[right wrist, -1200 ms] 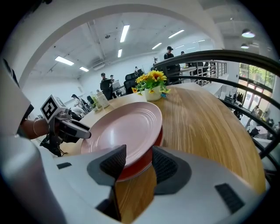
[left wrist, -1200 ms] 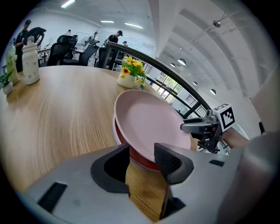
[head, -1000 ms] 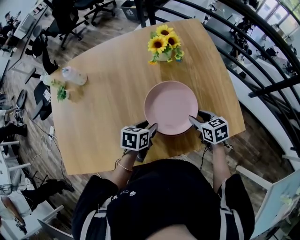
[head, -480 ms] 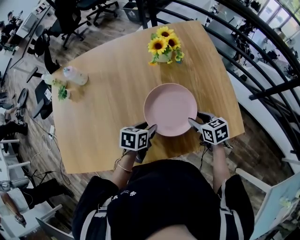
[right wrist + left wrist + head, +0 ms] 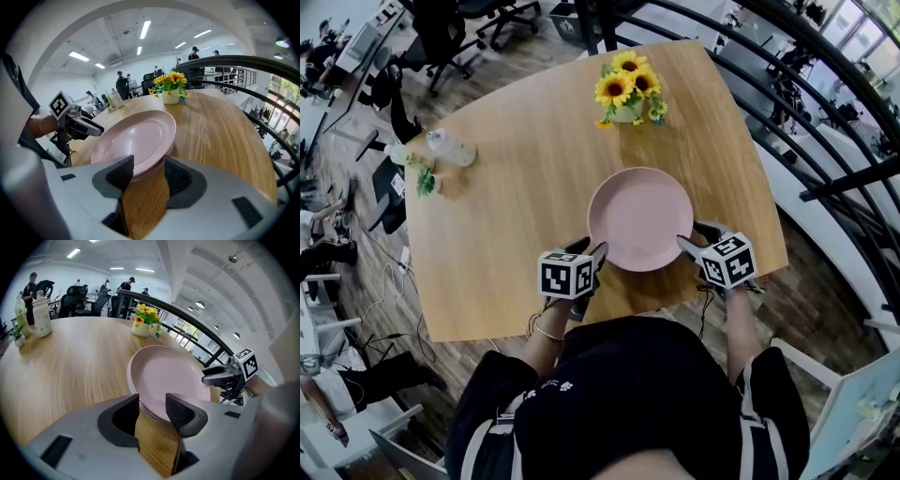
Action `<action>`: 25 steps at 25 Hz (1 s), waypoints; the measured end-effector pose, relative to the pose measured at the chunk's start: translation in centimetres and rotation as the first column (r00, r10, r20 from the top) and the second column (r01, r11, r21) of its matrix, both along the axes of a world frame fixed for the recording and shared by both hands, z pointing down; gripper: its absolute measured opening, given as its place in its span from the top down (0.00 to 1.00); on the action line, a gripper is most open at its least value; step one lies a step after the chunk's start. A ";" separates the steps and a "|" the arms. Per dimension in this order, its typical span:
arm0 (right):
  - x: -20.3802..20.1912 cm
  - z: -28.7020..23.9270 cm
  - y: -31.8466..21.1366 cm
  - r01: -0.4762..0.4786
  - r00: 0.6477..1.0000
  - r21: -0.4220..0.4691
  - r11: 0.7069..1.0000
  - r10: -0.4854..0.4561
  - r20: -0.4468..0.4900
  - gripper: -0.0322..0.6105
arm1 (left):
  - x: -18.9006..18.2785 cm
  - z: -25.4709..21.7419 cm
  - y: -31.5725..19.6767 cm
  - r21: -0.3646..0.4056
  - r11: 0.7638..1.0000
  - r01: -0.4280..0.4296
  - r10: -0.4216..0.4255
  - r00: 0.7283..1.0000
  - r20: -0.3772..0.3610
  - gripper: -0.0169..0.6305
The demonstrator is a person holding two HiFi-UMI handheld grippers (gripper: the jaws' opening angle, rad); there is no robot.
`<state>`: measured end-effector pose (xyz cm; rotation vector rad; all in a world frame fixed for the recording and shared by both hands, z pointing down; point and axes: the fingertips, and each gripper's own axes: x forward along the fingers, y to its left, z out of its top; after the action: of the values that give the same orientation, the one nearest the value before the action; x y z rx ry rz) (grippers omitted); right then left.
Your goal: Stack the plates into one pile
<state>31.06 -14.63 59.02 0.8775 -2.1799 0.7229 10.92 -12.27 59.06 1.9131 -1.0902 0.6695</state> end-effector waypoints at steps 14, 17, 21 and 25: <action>0.6 -2.8 -0.7 0.048 0.999 0.143 0.989 -0.047 -0.011 0.65 | 0.7 -2.9 -0.8 0.175 0.985 0.008 -0.008 1.000 -0.003 0.72; -0.2 -4.5 -1.0 0.047 0.998 0.214 0.976 -0.054 0.029 0.69 | 1.0 -4.3 -1.2 0.262 0.965 -0.009 0.011 1.000 -0.006 0.80; -1.0 -7.7 -1.7 -0.054 0.993 0.328 0.943 0.016 0.118 0.87 | 2.1 -6.7 -1.4 0.341 0.940 -0.018 0.064 0.991 -0.122 0.92; -1.6 -11.3 -1.6 -0.163 0.974 0.415 0.895 0.078 0.214 0.95 | 2.9 -9.4 -2.0 0.412 0.909 -0.061 0.147 0.973 -0.179 0.93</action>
<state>29.46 -16.18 47.70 1.2185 -2.5290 0.3948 13.85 -14.25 49.62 2.3505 -1.0567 0.3016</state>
